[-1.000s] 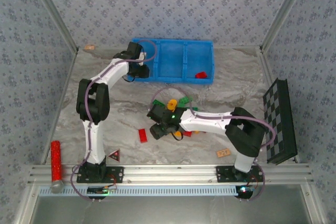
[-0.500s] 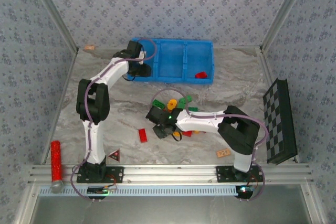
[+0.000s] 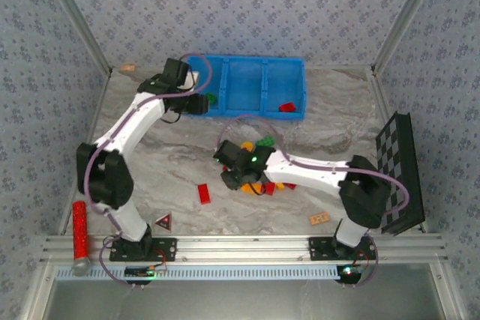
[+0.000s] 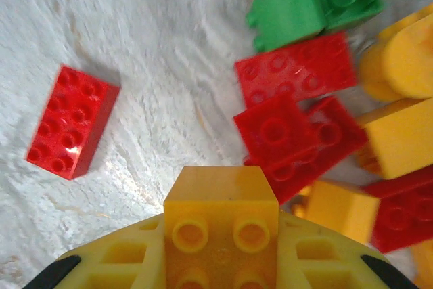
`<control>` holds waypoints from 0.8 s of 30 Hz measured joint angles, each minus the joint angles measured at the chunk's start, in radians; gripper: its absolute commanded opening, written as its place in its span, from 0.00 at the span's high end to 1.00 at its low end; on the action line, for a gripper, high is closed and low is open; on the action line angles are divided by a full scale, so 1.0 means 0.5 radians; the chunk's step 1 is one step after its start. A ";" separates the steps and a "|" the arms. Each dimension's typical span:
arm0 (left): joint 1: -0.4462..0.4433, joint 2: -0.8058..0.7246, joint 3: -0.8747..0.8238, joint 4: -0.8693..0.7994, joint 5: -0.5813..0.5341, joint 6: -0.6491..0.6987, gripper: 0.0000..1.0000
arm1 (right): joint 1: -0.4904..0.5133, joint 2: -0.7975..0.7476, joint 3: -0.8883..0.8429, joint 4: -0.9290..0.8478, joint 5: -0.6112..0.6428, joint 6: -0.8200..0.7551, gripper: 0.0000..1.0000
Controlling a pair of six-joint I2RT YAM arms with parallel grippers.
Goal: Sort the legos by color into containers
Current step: Pick up the lego from the bottom-center of the table, then place the lego in the container.
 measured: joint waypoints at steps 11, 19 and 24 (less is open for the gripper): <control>-0.336 -0.663 -0.767 -0.059 -0.036 -0.274 0.43 | -0.596 -0.031 0.371 0.069 -0.036 -0.329 0.76; -0.861 -0.821 -1.173 0.038 -0.047 -0.806 0.42 | -0.787 0.439 0.841 0.288 -0.069 -0.557 0.75; -0.998 -0.819 -1.244 0.092 -0.101 -1.099 0.41 | -0.865 0.735 1.062 0.356 -0.113 -0.635 0.74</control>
